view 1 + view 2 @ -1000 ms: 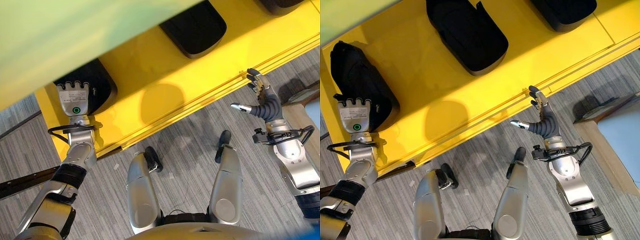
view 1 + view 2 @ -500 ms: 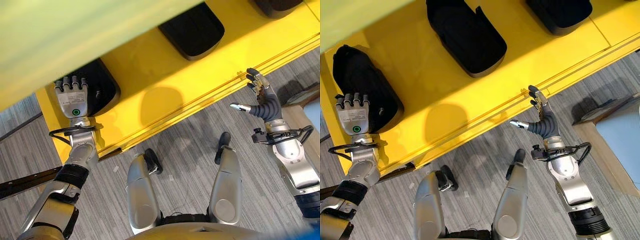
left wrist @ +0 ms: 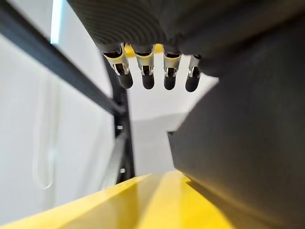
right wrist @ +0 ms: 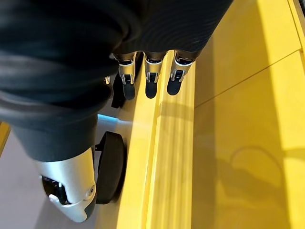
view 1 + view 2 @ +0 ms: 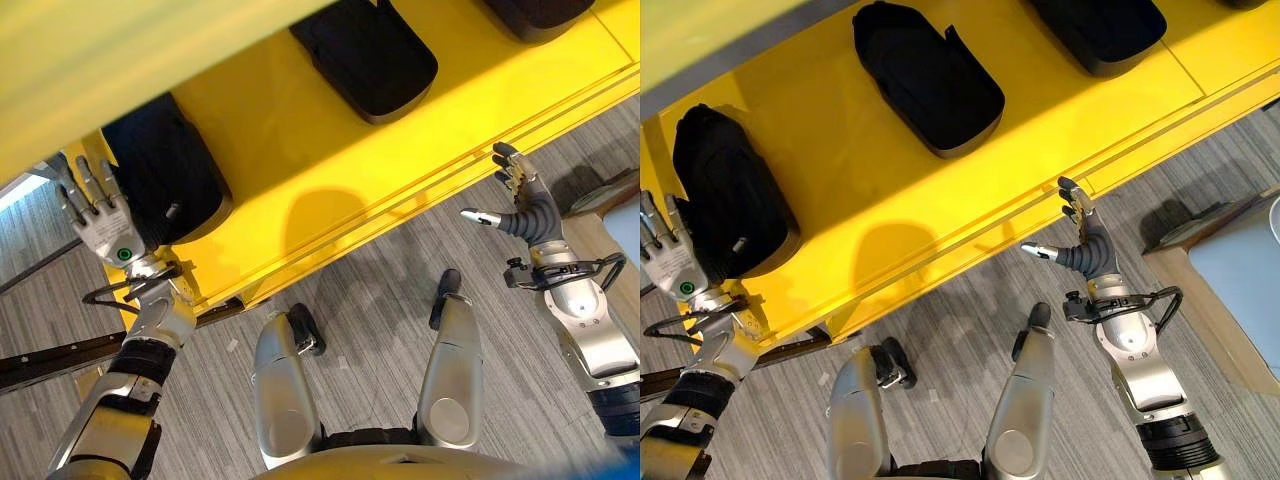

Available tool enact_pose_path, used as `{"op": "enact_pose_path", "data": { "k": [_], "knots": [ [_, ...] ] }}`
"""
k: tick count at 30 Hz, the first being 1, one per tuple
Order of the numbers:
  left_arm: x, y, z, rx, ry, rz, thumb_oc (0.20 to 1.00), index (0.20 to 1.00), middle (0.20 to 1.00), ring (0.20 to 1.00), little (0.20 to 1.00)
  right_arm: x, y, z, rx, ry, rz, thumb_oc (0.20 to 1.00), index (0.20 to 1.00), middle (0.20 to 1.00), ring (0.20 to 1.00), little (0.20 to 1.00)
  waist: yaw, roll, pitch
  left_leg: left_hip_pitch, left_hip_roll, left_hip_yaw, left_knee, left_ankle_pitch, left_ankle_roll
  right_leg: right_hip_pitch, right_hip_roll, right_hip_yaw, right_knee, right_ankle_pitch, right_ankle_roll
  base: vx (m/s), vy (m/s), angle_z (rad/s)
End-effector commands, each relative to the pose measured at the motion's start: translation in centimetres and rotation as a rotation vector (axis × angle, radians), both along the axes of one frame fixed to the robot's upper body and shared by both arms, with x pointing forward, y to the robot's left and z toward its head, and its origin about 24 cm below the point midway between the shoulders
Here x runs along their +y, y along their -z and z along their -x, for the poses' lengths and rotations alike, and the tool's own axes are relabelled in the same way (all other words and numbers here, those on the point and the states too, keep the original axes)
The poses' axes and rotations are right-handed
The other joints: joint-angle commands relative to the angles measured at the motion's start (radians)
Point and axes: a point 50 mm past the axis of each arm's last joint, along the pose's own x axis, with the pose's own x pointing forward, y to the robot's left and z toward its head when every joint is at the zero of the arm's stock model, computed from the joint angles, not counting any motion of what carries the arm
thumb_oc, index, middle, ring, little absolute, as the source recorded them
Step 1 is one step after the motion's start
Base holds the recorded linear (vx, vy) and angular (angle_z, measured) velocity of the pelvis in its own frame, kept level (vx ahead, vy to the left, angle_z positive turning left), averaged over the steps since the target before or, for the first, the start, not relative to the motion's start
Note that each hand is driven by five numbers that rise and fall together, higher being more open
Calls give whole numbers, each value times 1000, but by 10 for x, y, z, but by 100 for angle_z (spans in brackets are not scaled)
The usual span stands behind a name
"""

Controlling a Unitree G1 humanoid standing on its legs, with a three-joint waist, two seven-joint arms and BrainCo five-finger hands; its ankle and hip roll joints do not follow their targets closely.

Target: Move parts from the plastic box to the shelf.

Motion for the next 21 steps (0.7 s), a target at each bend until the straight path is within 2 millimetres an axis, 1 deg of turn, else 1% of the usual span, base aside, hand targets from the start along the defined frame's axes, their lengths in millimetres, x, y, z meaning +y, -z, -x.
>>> {"op": "enact_pose_path", "data": {
  "k": [1, 3, 5, 9, 10, 12, 13, 18, 19, 21],
  "knots": [
    [10, -11, 7, -129, -18, 13, 1000, 1000, 1000, 1000, 1000, 2, -16, 7, -84, -15, -27, 1000, 1000, 1000, 1000, 1000, 17, -21, -7, 71, -51, 10, -93, 14, 26, -22, -1, 24, 74, -59, 31, 23, -35, 5],
    [9, -15, 7, -165, 7, 32, 1000, 1000, 1000, 1000, 1000, 3, -15, 7, -78, -21, -32, 1000, 1000, 1000, 1000, 1000, 21, -22, -6, 78, -52, 8, -99, 17, 27, -17, -2, 21, 74, -61, 33, 15, -45, 4],
    [7, -15, 9, -151, 31, 57, 1000, 1000, 1000, 1000, 1000, 5, -16, 9, -87, -26, -42, 1000, 1000, 1000, 1000, 1000, 28, -23, -4, 88, -56, 6, -114, 23, 28, -8, -2, 13, 69, -63, 36, 15, -87, 2],
    [3, -14, 21, -179, 79, 68, 1000, 1000, 1000, 1000, 1000, 4, -19, 13, -109, -14, -54, 1000, 1000, 1000, 1000, 1000, 52, -24, 2, 103, -63, 0, -151, 37, 24, 15, -1, -9, 45, -66, 41, -21, -105, 2],
    [2, -13, 24, -187, 89, 72, 1000, 1000, 1000, 1000, 1000, 4, -19, 14, -112, -11, -54, 1000, 1000, 1000, 1000, 1000, 55, -27, 3, 96, -62, 8, -161, 62, 32, 11, -2, -18, 32, -48, 31, -78, -101, 6],
    [1, -16, 31, -208, 118, 75, 1000, 1000, 1000, 1000, 1000, 3, -21, 15, -127, 4, -58, 1000, 1000, 1000, 1000, 1000, 68, -27, 3, 99, -62, 5, -181, 73, 25, 20, -2, -33, 19, -50, 35, -17, -104, 9],
    [0, -19, 34, -225, 138, 77, 1000, 1000, 1000, 1000, 1000, 2, -22, 16, -135, 17, -61, 1000, 1000, 1000, 1000, 1000, 76, -27, 3, 111, -63, -7, -192, 62, 12, 34, -1, -38, 17, -67, 47, 37, -78, 10],
    [-6, -32, 36, -254, 232, 73, 1000, 1000, 1000, 1000, 1000, -2, -24, 18, -150, 34, -77, 1000, 1000, 1000, 1000, 1000, 92, -31, 3, 119, -67, -14, -222, 77, 5, 56, 5, -64, -4, -76, 50, -31, -88, 14],
    [-7, -33, 36, -253, 242, 74, 1000, 1000, 1000, 1000, 1000, -3, -24, 19, -150, 35, -80, 1000, 1000, 1000, 1000, 1000, 92, -33, 3, 111, -65, -5, -229, 99, 12, 51, 4, -73, -13, -60, 40, -85, -82, 10],
    [-8, -34, 37, -252, 255, 84, 1000, 1000, 1000, 1000, 1000, -3, -23, 20, -152, 34, -86, 1000, 1000, 1000, 1000, 1000, 95, -35, 3, 116, -65, -6, -238, 103, 10, 59, 4, -80, -20, -60, 42, -44, -70, 9]
  ]
}}
